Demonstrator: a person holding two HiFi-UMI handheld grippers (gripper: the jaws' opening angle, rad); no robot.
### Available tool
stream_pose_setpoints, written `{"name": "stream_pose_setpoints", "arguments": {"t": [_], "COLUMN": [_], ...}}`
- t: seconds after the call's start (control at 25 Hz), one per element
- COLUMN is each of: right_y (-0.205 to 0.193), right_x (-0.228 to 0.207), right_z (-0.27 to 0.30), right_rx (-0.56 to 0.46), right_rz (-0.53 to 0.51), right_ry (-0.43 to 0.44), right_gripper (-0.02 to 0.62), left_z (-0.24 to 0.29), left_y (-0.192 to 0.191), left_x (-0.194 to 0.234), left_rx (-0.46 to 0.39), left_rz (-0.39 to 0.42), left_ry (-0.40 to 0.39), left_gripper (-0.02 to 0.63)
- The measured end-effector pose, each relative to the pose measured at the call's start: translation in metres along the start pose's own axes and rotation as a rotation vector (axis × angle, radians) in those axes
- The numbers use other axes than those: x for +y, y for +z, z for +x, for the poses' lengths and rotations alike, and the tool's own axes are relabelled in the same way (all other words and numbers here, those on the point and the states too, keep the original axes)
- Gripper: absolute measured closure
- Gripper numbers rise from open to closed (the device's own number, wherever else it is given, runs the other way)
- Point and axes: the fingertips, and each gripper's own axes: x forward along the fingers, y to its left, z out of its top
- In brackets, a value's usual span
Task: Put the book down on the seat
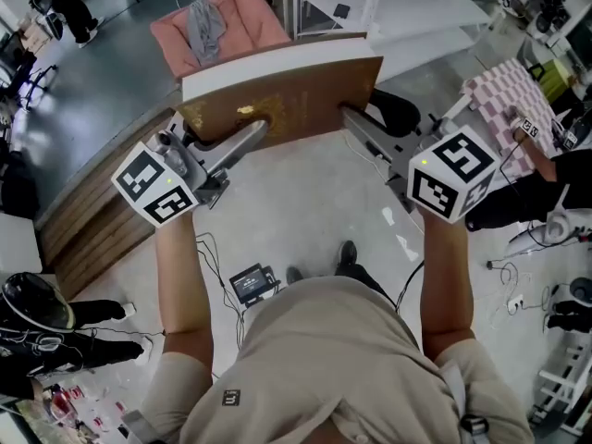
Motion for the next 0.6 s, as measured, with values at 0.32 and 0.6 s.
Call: {"name": "stream_pose_setpoints", "arguments": {"t": [0.32, 0.6], "right_y": [-0.004, -0.011], "right_x": [-0.011, -0.046], "right_z": [0.015, 0.047], "right_rx": [0.01, 0.008], "right_rz": [0.011, 0.039], "right_ry": [-0.001, 0.066], "right_gripper": [0.437, 0.436], "left_z": [0.004, 0.024], "left_y": [-0.007, -0.02], "left_x": [0.016, 0.052], "left_rx": [0.007, 0.033], "left_rz": [-0.011, -0.015], "left_ry": [0.001, 0.061], "left_gripper": [0.333, 0.333]}}
